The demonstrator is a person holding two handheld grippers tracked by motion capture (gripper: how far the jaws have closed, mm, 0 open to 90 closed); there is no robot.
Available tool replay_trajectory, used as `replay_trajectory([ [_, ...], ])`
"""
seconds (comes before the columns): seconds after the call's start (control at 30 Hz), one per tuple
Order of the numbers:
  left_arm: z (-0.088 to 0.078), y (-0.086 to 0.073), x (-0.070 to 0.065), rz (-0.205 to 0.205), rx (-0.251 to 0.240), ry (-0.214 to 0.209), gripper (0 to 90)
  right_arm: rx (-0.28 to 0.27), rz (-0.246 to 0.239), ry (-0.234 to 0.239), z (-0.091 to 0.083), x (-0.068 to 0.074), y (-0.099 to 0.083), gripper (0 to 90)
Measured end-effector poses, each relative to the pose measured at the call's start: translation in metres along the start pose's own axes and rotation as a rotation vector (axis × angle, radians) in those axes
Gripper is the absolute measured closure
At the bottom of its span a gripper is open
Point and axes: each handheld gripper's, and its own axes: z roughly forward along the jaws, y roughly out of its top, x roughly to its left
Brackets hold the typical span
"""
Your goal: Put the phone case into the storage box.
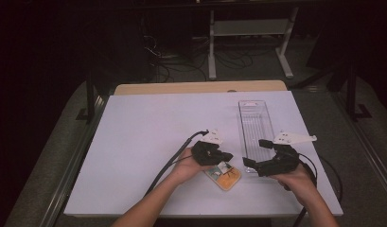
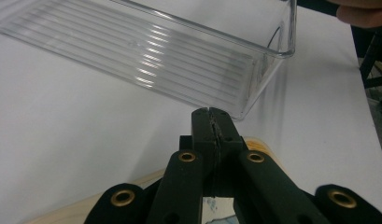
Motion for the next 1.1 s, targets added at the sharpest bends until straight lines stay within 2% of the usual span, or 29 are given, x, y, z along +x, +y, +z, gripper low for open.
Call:
replay_trajectory([
  [0.03,0.003,0.000,-0.002,-0.007,0.002,0.001,89.7,-0.009,-0.015,0.001,0.001,-0.001,0.000,2.5],
  [0.07,0.006,0.000,-0.002,0.002,0.009,-0.002,89.7,0.001,0.001,0.001,0.000,0.000,0.000,2.5],
  [0.23,0.018,0.001,-0.008,-0.003,0.024,-0.007,89.7,0.000,0.000,0.001,0.000,0.000,0.000,2.5],
  [0.53,0.034,0.002,-0.016,-0.013,0.072,0.013,89.8,-0.001,-0.004,0.002,0.000,0.000,0.000,2.5],
  [0.77,0.039,0.001,-0.019,-0.022,0.091,0.016,89.8,0.001,-0.005,0.003,0.000,0.000,0.000,2.6],
  [0.97,0.038,0.001,-0.021,-0.030,0.099,0.008,89.9,0.001,-0.006,0.002,0.001,0.000,0.000,2.6],
  [1.03,0.037,0.002,-0.021,-0.018,0.109,0.006,89.9,0.001,-0.004,0.002,0.001,0.000,0.000,2.6],
  [1.1,0.037,0.001,-0.023,-0.028,0.111,0.002,89.9,0.001,-0.004,0.001,0.001,0.000,0.000,2.6],
])
